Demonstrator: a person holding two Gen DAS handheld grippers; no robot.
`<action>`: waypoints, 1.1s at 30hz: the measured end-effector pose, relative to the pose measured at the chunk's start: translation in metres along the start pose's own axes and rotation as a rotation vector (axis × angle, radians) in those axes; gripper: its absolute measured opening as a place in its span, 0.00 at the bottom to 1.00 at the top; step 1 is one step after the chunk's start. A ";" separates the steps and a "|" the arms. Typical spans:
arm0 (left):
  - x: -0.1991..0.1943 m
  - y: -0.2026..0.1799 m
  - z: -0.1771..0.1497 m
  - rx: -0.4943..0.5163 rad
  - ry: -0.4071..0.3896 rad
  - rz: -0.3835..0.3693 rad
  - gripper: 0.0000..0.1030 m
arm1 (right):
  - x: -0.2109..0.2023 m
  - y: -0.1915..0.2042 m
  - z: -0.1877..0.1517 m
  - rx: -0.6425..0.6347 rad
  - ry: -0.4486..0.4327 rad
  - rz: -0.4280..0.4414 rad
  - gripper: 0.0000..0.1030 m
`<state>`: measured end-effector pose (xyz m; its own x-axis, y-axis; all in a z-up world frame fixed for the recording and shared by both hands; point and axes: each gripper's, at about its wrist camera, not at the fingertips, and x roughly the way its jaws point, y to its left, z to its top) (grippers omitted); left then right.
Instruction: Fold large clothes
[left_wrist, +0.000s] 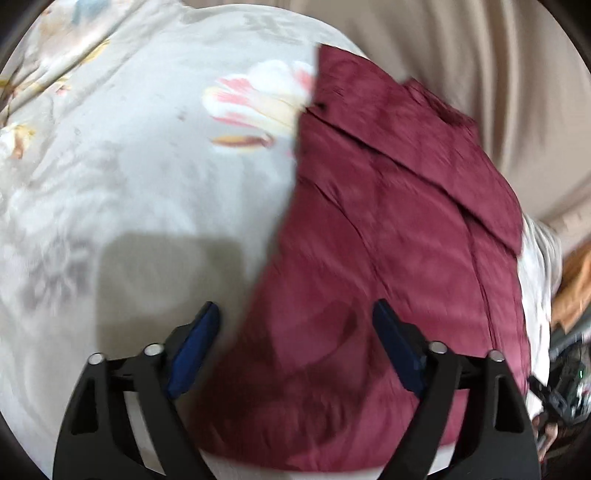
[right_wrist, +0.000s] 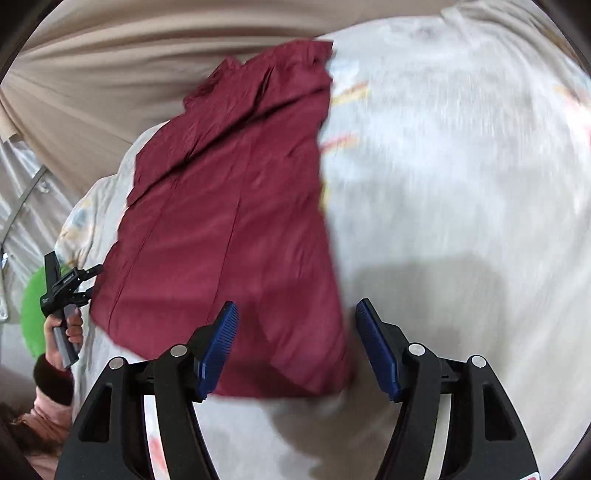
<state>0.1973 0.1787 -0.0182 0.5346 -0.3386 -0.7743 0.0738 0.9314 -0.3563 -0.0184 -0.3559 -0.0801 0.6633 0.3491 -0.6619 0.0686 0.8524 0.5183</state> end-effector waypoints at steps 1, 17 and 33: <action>0.000 -0.004 -0.004 0.016 0.019 -0.003 0.54 | -0.001 0.005 -0.003 -0.009 -0.016 -0.019 0.62; -0.140 -0.019 -0.141 0.182 0.099 -0.126 0.10 | -0.135 0.027 -0.125 -0.022 -0.049 -0.005 0.06; -0.179 -0.064 -0.052 0.209 -0.228 -0.057 0.38 | -0.190 0.075 -0.041 -0.210 -0.255 -0.169 0.19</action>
<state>0.0531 0.1725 0.1155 0.6979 -0.3744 -0.6106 0.2681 0.9271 -0.2620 -0.1695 -0.3425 0.0622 0.8221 0.1107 -0.5584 0.0565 0.9602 0.2736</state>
